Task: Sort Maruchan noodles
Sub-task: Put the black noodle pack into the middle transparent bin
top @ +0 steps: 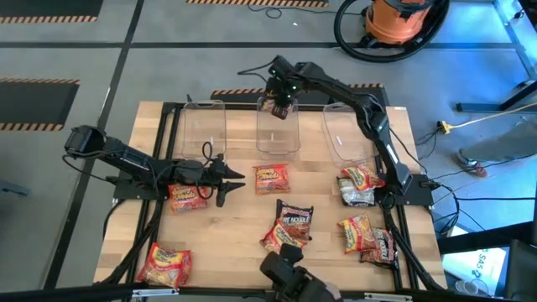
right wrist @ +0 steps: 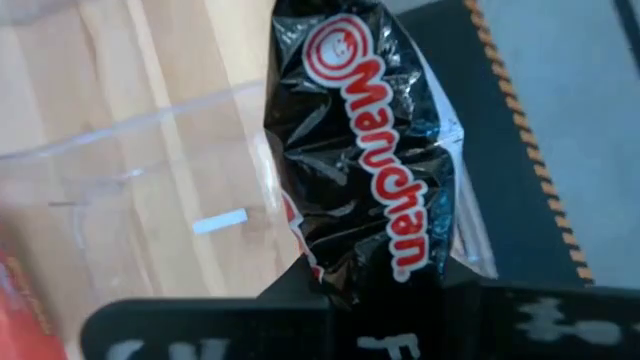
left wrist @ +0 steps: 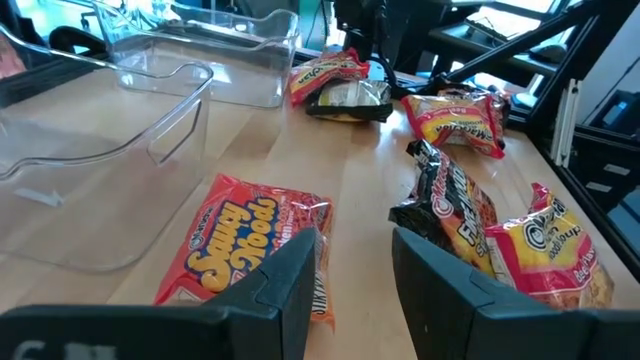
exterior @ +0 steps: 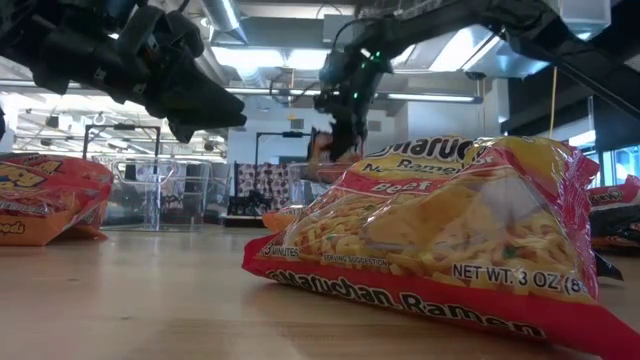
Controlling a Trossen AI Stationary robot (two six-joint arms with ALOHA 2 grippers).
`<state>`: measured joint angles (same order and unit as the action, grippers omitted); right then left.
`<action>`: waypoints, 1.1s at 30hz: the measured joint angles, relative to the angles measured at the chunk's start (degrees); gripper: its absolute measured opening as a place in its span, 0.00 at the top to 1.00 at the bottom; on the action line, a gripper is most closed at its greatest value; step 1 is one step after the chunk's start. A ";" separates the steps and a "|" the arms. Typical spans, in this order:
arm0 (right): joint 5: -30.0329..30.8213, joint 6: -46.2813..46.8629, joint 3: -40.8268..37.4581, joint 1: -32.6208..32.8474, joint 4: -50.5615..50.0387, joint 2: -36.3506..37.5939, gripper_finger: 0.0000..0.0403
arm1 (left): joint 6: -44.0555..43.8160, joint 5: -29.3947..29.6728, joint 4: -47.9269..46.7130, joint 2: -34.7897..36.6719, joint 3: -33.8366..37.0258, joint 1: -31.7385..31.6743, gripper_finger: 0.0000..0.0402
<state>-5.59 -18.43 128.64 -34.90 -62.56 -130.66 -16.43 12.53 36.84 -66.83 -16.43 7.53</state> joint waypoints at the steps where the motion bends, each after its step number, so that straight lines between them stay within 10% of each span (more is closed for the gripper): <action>1: 0.14 -0.17 0.00 -0.02 -0.23 -0.67 0.95 | 0.00 0.00 0.03 0.00 0.00 0.00 0.68; 17: 0.50 0.41 -0.04 0.05 -0.37 -6.89 0.86 | -1.23 0.02 0.10 0.00 -0.02 0.02 0.68; 33: 6.90 -0.18 -0.09 0.86 -0.68 -4.41 0.54 | -1.28 0.02 0.17 0.00 -0.02 0.02 0.68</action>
<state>1.31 -18.61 128.55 -34.03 -63.24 -135.06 -17.71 12.56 37.01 -66.83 -16.45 7.55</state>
